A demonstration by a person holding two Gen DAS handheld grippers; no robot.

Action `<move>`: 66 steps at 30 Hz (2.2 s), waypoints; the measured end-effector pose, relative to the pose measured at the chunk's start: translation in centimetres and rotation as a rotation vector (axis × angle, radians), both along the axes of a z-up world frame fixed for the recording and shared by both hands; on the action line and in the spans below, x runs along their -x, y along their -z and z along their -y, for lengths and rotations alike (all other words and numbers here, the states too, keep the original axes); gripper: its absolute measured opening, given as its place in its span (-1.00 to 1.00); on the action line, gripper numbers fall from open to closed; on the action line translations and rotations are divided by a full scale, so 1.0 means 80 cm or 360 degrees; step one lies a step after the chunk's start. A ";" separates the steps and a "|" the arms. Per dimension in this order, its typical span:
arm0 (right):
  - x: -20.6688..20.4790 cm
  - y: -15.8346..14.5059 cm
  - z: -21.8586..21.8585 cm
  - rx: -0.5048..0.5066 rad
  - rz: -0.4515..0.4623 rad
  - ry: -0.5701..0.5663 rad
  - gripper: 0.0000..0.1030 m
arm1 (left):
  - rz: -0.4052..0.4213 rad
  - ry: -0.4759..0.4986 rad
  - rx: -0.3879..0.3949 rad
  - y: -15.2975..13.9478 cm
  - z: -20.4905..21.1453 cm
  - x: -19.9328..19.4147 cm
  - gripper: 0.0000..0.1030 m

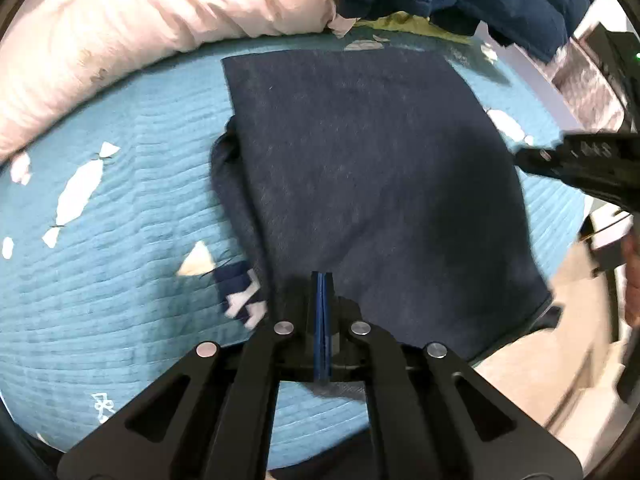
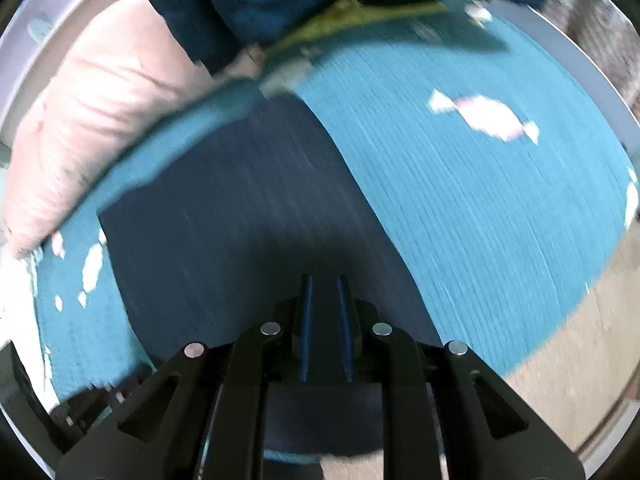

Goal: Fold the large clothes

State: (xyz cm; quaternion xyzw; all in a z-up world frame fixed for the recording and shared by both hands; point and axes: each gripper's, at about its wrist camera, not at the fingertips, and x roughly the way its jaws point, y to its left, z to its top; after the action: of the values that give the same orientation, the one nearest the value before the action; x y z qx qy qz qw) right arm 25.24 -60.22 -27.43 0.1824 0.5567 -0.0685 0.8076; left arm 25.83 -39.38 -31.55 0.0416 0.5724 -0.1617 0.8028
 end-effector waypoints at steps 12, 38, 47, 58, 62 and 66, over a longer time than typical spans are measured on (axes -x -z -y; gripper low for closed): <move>-0.096 0.049 0.009 -0.0046 -0.0024 0.0092 -0.79 | 0.0094 -0.0048 -0.0197 0.028 0.025 -0.060 -0.98; -0.109 0.046 0.015 -0.0246 0.0144 0.0033 -0.90 | 0.0276 -0.0046 -0.0219 0.011 0.045 -0.120 -0.98; -0.067 0.020 0.041 -0.0152 0.0120 0.0143 -0.87 | 0.0224 -0.0089 -0.0221 0.002 0.023 -0.105 -0.96; 0.005 0.028 -0.033 -0.0223 0.0053 -0.0150 -0.87 | 0.0223 0.0141 -0.0096 -0.009 0.060 -0.016 -0.96; 0.020 0.059 -0.006 -0.0215 -0.0038 -0.0034 -0.99 | 0.0181 0.0184 -0.0156 0.016 0.062 0.007 -0.96; 0.043 0.072 0.041 -0.0377 -0.0033 0.0126 -1.00 | 0.0166 0.0171 -0.0183 0.032 0.043 0.016 -0.98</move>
State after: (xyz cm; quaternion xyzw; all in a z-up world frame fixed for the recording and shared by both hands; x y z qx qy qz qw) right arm 21.76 -63.52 -33.20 0.2976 0.5617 -0.0361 0.7712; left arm 24.53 -42.84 -34.14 0.1266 0.5350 -0.1690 0.8180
